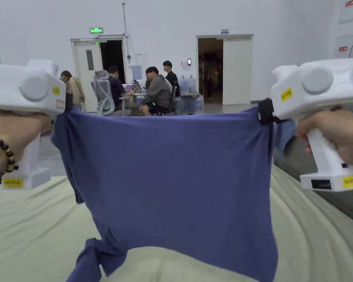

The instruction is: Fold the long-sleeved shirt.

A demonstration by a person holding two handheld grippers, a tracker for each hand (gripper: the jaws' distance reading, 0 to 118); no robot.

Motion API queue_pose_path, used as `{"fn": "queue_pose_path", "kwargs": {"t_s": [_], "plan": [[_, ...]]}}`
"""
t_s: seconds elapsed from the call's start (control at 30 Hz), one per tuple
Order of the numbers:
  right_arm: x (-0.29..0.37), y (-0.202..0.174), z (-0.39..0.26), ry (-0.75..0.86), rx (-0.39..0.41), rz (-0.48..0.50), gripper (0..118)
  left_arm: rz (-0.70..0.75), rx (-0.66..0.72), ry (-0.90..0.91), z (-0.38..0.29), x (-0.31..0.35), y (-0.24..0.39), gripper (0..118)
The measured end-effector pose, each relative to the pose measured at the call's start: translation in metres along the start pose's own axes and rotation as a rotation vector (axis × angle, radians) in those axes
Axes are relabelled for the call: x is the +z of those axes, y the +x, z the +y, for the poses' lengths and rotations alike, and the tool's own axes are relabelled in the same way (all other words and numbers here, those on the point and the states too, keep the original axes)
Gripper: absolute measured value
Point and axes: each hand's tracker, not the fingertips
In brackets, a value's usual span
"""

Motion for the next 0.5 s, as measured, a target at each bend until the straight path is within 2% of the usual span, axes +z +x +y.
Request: {"fn": "queue_pose_path", "kwargs": {"t_s": [0.13,0.23,0.33,0.5], "plan": [[0.005,-0.005,0.096,0.160,-0.033,-0.055,6,0.065,0.081,0.167,0.075,0.014,-0.018,0],[0.004,-0.008,0.139,0.181,-0.065,-0.092,6,0.073,0.126,0.173,0.107,0.022,-0.030,0],[0.004,-0.010,0.158,0.201,-0.113,-0.130,6,0.067,0.116,0.203,0.121,0.029,-0.033,0],[-0.012,-0.019,0.148,0.165,-0.090,-0.135,6,0.090,0.061,0.201,0.115,0.030,-0.031,0]]}}
